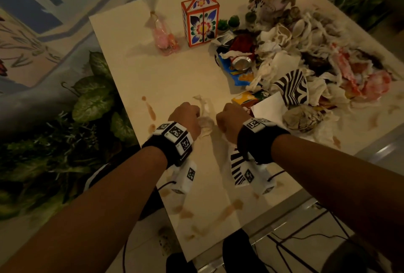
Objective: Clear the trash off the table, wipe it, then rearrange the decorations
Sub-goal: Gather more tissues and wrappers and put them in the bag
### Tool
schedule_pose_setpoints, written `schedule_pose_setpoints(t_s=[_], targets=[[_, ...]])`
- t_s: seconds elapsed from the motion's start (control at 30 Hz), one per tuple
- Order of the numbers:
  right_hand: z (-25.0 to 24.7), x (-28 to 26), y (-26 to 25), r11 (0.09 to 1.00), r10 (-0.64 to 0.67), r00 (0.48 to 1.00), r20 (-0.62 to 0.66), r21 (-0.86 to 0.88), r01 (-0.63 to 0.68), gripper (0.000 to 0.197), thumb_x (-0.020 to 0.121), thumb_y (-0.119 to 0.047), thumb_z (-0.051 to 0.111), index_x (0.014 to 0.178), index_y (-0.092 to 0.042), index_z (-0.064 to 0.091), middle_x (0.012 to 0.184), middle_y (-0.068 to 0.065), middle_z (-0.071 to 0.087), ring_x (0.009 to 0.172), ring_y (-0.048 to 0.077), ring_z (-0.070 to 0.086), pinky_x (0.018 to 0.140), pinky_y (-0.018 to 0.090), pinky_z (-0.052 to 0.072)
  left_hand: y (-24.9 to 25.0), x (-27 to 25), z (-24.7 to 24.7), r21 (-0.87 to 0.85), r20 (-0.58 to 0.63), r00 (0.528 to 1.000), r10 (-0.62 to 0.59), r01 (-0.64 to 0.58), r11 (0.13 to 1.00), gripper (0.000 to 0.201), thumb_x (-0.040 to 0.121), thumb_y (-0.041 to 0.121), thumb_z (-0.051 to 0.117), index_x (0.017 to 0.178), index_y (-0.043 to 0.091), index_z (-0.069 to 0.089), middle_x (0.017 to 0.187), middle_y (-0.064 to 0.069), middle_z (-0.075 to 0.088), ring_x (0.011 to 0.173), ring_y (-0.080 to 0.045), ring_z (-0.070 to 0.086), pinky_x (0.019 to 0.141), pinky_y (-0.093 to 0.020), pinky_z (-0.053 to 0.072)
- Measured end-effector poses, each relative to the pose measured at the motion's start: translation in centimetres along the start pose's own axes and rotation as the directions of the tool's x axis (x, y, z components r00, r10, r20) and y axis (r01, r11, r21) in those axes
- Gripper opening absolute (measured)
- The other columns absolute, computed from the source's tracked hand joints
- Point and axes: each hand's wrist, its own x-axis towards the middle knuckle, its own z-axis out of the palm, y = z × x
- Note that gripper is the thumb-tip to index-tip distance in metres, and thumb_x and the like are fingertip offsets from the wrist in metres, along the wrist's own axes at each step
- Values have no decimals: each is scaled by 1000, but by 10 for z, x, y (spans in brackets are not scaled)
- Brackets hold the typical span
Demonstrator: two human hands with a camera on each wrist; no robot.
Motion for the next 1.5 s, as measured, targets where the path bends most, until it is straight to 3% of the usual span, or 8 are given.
schedule_pose_setpoints(t_s=[0.2,0.5,0.73,0.87,0.97,1.1,1.23,1.5], targets=[[-3,-2,4,1000,-18,999,-34,-24,17,38,84,-18,62,120,-16,49,125,15,39,116,36,41,91,41,40,-1,4,2,2,12,1000,-7,7,1000,9,79,9,61,78,14,53,92,-11,50,89,-34,55,67,-30,34],[-6,-2,10,1000,10,1000,-16,15,-10,42,78,-4,60,114,-23,49,120,11,39,108,36,45,89,44,44,-2,6,3,3,2,1000,2,-2,1000,2,79,7,59,80,8,58,87,-9,44,86,-36,54,66,-30,34],[-9,0,10,996,1,1000,-15,86,1,26,83,3,52,101,-16,57,112,11,50,104,31,52,84,35,42,-2,6,3,-7,10,1000,-16,16,1000,6,79,7,59,86,7,60,88,-8,43,89,-35,55,67,-30,34],[-23,-21,14,964,15,994,-105,264,13,22,83,2,53,83,-19,60,91,0,55,96,22,56,79,24,40,-3,5,2,-12,-3,1000,-7,7,1000,11,80,8,60,90,7,63,100,-14,55,94,-34,56,71,-29,38],[-17,-55,19,940,10,1000,-4,340,-8,22,81,3,57,89,-17,64,96,-4,56,96,15,52,80,24,37,-2,5,1,2,8,1000,-10,10,1000,12,80,7,59,91,7,63,105,-14,57,96,-33,57,72,-28,38],[18,-72,25,974,-8,999,46,228,-3,43,72,-4,72,106,-23,54,114,-2,45,98,15,49,82,21,40,0,5,0,6,23,1000,-16,16,1000,14,80,7,59,93,8,64,106,-14,57,96,-33,57,71,-28,37],[36,-65,27,968,53,997,55,242,-65,73,61,-14,83,120,-28,41,123,0,34,103,23,50,92,36,49,0,5,0,7,24,999,-24,23,1000,12,81,7,59,92,8,63,106,-14,57,95,-33,56,71,-29,38],[39,-58,18,989,-7,999,49,149,-1,48,63,-2,75,90,-21,40,105,2,50,90,21,53,76,32,52,0,4,2,-9,-4,1000,-29,29,1000,11,81,6,58,90,7,64,91,-9,49,90,-35,56,68,-29,37]])
